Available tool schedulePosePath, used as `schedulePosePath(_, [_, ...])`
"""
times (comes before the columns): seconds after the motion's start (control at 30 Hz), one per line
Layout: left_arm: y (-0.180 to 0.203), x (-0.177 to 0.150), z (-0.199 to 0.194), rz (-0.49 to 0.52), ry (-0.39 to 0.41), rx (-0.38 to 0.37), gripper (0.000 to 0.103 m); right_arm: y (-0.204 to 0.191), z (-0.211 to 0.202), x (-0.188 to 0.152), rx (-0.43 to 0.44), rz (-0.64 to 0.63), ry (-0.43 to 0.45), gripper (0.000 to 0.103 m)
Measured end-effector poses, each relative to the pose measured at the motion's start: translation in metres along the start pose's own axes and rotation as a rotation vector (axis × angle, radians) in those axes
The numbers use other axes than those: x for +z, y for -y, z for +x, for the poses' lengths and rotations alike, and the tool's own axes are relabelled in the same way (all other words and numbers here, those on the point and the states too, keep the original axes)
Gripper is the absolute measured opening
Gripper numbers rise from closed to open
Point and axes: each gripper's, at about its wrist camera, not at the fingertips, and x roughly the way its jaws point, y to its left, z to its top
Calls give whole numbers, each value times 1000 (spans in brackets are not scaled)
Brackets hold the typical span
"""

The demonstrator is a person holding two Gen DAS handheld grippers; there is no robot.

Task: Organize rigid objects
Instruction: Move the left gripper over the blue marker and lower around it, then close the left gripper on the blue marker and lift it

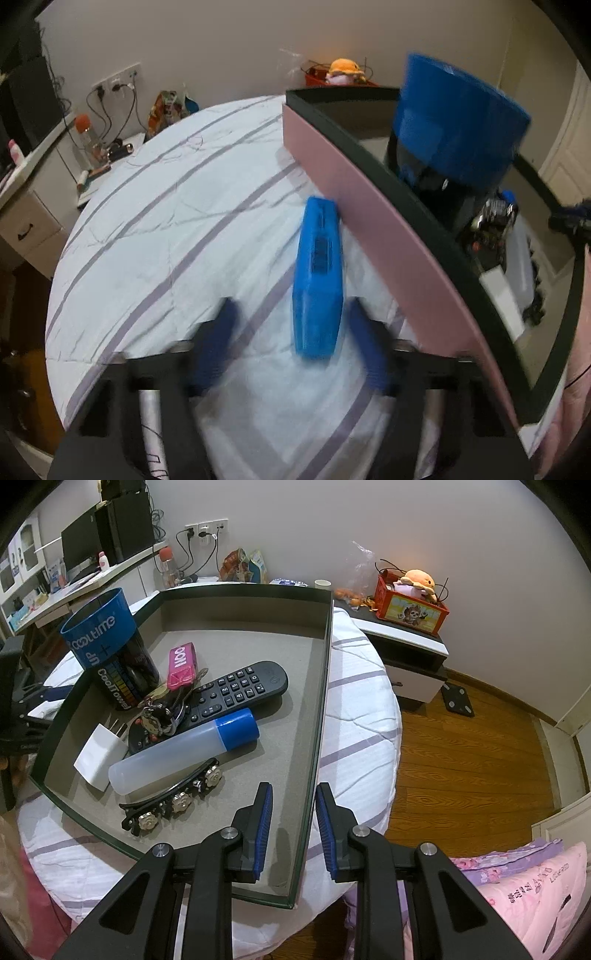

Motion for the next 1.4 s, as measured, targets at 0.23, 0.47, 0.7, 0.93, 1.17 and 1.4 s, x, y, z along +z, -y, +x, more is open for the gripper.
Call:
schedulePosePath(0.23, [10, 7, 5, 42, -8, 7, 29, 0, 0, 0, 0, 0, 0, 26])
schedulePosePath(0.47, [12, -7, -6, 25, -18, 16, 27, 0, 0, 0, 3, -2, -4, 26])
schedulePosePath(0.7, [12, -23, -19, 15, -39, 17, 33, -1, 0, -1, 5, -2, -2, 26])
schedulePosePath(0.93, [21, -5, 0, 7, -28, 99, 53, 3, 2, 1, 34, 15, -5, 26])
schedulePosePath(1.17, [29, -8, -9, 4, -2, 123, 26, 4, 2, 0, 39, 19, -5, 26])
schedulePosePath(1.4, [27, -20, -51, -57, 73, 174, 26, 5, 3, 1, 42, 18, -8, 26])
